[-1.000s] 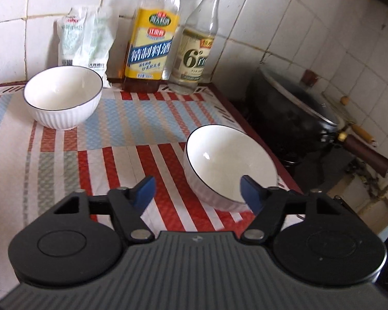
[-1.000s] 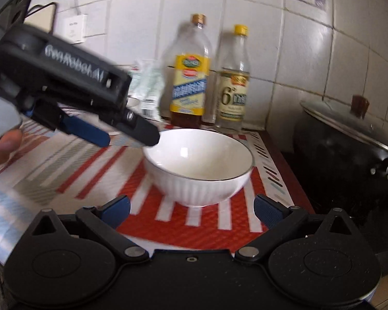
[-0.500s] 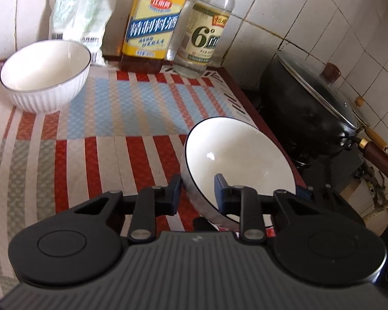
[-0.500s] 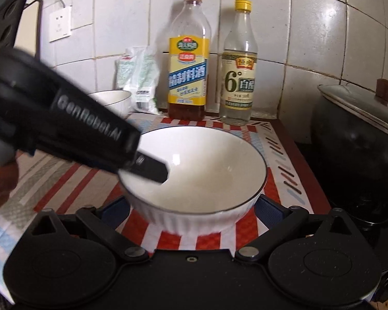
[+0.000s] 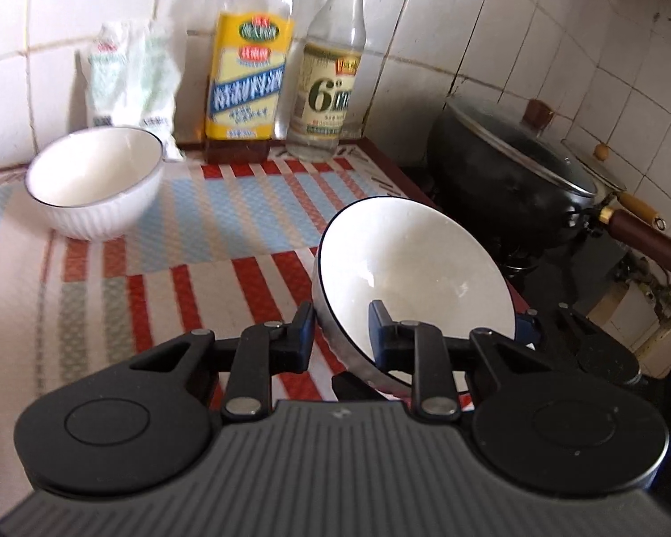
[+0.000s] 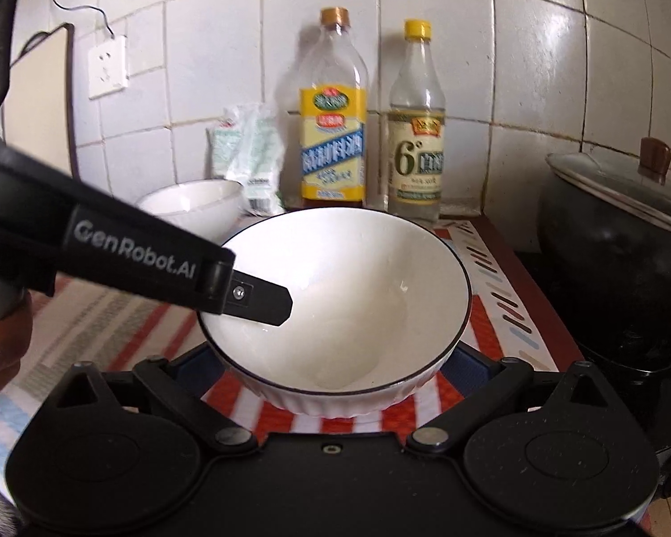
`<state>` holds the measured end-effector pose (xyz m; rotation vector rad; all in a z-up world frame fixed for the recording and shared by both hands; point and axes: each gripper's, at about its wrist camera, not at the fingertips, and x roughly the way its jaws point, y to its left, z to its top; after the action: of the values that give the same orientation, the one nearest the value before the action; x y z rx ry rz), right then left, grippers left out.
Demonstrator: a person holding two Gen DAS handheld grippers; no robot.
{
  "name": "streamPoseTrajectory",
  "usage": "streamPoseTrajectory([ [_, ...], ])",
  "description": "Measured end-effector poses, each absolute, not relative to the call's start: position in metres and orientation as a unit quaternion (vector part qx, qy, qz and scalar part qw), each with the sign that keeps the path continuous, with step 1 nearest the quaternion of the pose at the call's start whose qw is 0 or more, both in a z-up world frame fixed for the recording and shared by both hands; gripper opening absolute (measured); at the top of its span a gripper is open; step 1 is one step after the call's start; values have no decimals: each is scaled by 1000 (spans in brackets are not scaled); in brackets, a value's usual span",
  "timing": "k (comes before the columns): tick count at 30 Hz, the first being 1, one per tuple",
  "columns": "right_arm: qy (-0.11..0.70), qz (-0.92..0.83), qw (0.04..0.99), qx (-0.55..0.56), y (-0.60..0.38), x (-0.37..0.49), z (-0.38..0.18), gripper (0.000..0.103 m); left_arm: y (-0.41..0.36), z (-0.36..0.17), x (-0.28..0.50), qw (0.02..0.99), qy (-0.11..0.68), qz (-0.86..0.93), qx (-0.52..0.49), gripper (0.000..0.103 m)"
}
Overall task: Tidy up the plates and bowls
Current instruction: 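Carry the bowl with the left gripper beside the plate stack, open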
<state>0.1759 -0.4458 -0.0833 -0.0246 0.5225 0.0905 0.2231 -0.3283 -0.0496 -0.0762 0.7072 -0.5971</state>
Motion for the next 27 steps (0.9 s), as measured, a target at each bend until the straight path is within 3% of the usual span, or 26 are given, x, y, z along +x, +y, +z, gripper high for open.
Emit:
streamPoseTrajectory([
  [12,267,113,956,-49,-368,139,-71,102,-244,-42,169,903,337,-266,-11,23],
  [27,320,144,936,-32,-319,152,-88,102,-197,-61,178,897,377,-231,-9,25],
])
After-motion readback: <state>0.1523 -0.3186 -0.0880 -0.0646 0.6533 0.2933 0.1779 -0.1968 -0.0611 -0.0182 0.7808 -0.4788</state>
